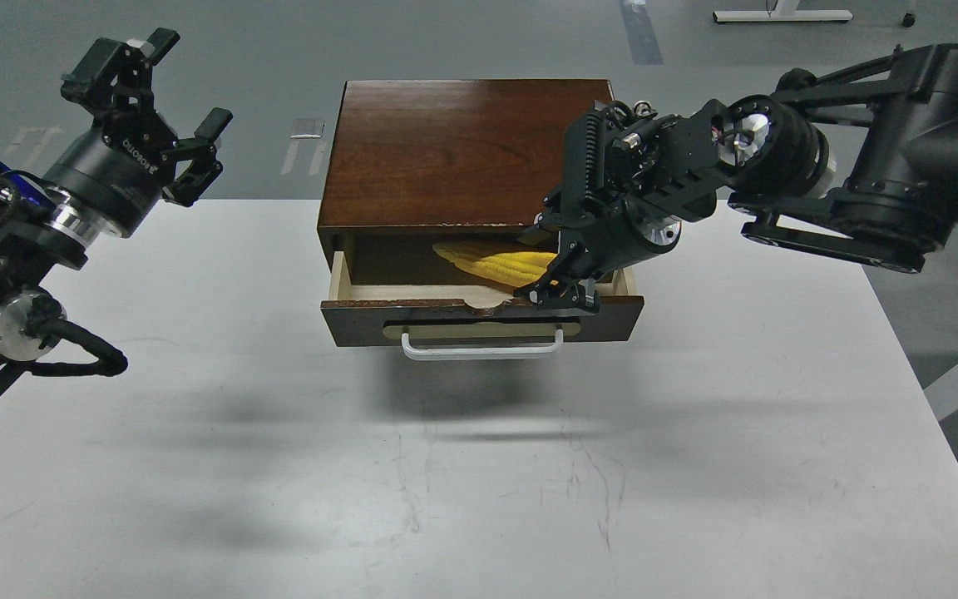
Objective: Put corn in drawer with both arms
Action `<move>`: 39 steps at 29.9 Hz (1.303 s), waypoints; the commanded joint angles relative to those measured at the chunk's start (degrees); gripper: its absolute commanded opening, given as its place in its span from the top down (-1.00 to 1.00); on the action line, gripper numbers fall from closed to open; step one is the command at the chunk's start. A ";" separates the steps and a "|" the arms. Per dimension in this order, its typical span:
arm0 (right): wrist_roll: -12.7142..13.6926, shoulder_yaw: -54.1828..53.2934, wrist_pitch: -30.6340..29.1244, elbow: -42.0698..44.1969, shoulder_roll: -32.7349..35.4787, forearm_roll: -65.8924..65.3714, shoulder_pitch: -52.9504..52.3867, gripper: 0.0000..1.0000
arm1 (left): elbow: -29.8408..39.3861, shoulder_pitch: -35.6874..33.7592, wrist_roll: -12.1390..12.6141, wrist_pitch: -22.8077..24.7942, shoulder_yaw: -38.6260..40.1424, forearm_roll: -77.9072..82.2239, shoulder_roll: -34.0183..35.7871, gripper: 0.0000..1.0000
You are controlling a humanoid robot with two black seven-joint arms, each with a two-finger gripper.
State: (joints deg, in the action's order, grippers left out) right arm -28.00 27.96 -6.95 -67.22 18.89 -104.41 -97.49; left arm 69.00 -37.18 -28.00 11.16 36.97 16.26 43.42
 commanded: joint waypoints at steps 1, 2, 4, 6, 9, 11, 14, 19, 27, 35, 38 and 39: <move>0.00 -0.01 0.00 -0.01 0.01 0.09 -0.16 -0.33 | 0.00 0.00 0.00 0.00 0.12 0.00 -0.01 -0.97; 0.00 -0.01 0.00 -0.10 0.01 0.09 -0.24 -0.34 | 0.00 0.00 0.00 0.00 0.12 0.00 -0.01 -0.97; 0.00 -0.10 0.00 -0.10 0.01 0.17 -0.51 -0.34 | 0.00 0.00 0.00 0.00 0.12 0.00 -0.01 -0.97; 0.00 -0.27 0.09 -0.19 0.18 0.44 -0.86 -0.36 | 0.00 0.00 0.00 0.00 0.20 0.00 -0.01 -0.97; 0.00 -0.53 0.09 -0.19 0.45 1.31 -1.12 -0.38 | 0.00 0.00 0.00 0.00 0.29 0.00 -0.01 -0.97; 0.00 -1.41 0.09 -0.19 0.80 3.50 -1.21 -0.50 | 0.00 0.00 0.00 0.00 0.29 0.00 -0.09 -0.97; 0.00 -2.29 0.09 -0.19 1.85 8.60 -1.30 -0.64 | -0.09 0.00 0.00 0.00 0.29 0.00 -0.09 -0.97; 0.00 -5.88 -0.26 0.16 5.54 21.32 -0.78 -0.90 | -0.09 0.00 0.00 0.00 0.29 0.00 -0.18 -0.97; 0.00 -16.16 0.27 2.27 11.08 48.38 6.68 -1.00 | -0.09 0.09 0.00 0.09 0.29 0.08 -1.32 -0.97; 0.00 -28.38 0.62 4.56 15.13 68.36 20.40 -1.00 | -0.18 0.26 0.00 0.26 0.29 0.08 -1.94 -0.97; 0.00 -34.70 0.62 6.05 15.21 75.30 28.20 -1.00 | -0.35 0.87 0.00 0.26 0.29 0.08 -2.55 -0.97; 0.00 -37.25 0.71 6.57 15.13 78.02 31.10 -1.00 | -0.36 0.96 0.00 0.26 0.29 0.08 -2.73 -0.97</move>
State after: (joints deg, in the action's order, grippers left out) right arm -27.99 -3.39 -6.33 -61.93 34.03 -32.97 -73.61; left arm 68.74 -36.60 -28.00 11.44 37.27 16.37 41.12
